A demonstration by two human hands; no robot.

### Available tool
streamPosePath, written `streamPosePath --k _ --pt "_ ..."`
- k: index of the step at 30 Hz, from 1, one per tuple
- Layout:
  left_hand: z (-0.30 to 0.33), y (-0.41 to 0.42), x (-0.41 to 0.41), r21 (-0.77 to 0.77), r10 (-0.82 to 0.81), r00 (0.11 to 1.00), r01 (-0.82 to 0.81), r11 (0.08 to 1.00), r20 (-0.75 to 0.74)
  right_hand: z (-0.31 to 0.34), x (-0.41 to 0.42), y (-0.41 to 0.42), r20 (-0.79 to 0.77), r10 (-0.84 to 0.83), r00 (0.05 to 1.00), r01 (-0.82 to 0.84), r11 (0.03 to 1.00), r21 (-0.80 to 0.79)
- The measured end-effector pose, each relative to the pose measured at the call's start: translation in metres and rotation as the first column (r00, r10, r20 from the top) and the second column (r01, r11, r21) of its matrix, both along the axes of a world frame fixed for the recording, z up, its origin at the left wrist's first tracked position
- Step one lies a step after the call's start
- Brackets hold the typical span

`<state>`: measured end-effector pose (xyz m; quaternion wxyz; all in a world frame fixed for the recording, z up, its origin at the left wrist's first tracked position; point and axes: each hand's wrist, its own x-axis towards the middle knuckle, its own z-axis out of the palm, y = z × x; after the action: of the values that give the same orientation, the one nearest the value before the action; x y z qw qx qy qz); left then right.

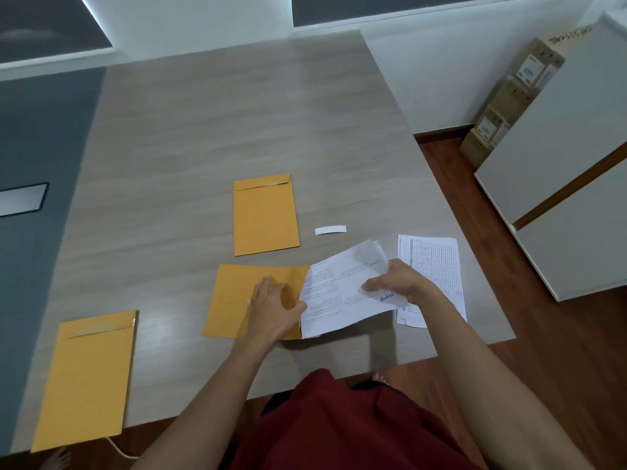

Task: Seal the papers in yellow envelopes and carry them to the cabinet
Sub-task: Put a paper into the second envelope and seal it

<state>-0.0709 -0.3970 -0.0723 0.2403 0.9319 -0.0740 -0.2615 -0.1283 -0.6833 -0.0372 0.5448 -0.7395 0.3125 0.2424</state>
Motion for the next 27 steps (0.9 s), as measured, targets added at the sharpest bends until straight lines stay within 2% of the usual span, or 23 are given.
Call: streamPosePath --k 9,12,15,17,19,23,25,27 --pt "-0.002 -0.008 0.002 0.047 0.029 1.0 -0.029 0.998 -0.004 -0.018 -0.003 0.054 -0.009 -0.235 0.972 0.231 0.948 0.221" --pt "-0.001 -0.01 0.003 0.069 0.029 1.0 -0.029 0.997 0.005 -0.024 0.0 0.073 -0.014 -0.216 0.976 0.216 0.964 0.158" --pt "0.003 -0.01 0.003 0.069 0.001 1.0 -0.003 0.998 0.019 -0.024 0.005 0.079 -0.029 -0.131 0.991 0.133 0.98 0.145" --pt "0.007 -0.006 0.005 0.096 -0.064 0.998 0.061 0.994 0.025 -0.024 0.009 0.076 -0.039 -0.112 0.993 0.116 0.986 0.117" --pt "0.009 0.001 0.012 0.163 -0.214 0.976 0.204 0.965 0.048 -0.023 0.012 0.074 -0.043 -0.123 0.992 0.126 0.988 0.086" --pt "0.002 0.013 0.029 0.407 -0.581 0.813 0.519 0.752 0.036 -0.021 0.009 0.072 0.032 -0.203 0.979 0.2 0.977 0.078" --pt "-0.005 0.015 0.035 0.441 -0.638 0.77 0.569 0.695 0.013 -0.022 0.008 0.073 0.065 -0.237 0.969 0.235 0.971 0.043" --pt "-0.009 0.014 0.04 0.442 -0.658 0.753 0.585 0.68 0.017 -0.025 0.007 0.074 0.064 -0.242 0.968 0.242 0.97 0.015"
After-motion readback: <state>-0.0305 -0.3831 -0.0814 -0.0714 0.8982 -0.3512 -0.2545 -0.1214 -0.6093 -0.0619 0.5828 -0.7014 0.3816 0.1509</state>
